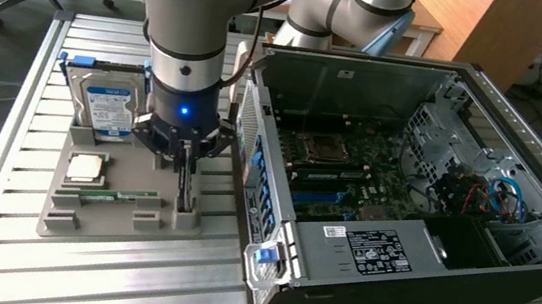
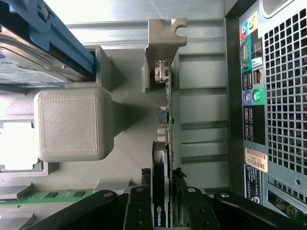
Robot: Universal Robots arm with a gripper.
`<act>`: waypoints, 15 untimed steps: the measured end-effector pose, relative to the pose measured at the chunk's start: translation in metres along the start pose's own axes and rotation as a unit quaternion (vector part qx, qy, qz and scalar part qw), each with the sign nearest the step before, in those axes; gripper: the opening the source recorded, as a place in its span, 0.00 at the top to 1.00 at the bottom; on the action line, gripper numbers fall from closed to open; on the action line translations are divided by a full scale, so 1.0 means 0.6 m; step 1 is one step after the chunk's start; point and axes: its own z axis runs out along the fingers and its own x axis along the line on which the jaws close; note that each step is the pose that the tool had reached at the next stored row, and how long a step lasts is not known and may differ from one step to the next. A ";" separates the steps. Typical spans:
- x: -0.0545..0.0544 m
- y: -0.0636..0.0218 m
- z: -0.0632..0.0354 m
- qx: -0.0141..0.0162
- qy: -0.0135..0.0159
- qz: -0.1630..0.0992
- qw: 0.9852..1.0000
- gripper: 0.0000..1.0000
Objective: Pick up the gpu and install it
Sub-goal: 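Pick up the gpu and move the gpu toward the slot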
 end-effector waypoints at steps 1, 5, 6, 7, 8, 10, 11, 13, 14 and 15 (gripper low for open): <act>0.000 0.000 0.000 0.000 0.000 0.000 1.000 0.72; 0.000 0.000 0.000 0.000 0.000 0.000 1.000 0.74; 0.000 0.000 0.000 0.000 0.000 0.000 1.000 0.74; 0.000 0.000 0.000 0.000 0.000 0.000 1.000 0.74; 0.000 0.000 0.000 0.000 0.000 0.000 1.000 0.74; 0.000 0.000 0.000 0.000 0.000 0.000 1.000 0.74; 0.000 0.000 0.000 0.000 0.000 0.000 1.000 0.74; 0.000 0.000 0.000 0.000 0.000 0.000 1.000 0.74; 0.000 0.000 0.000 0.000 0.000 0.000 1.000 0.74; 0.000 0.000 0.000 0.000 0.000 0.000 1.000 0.74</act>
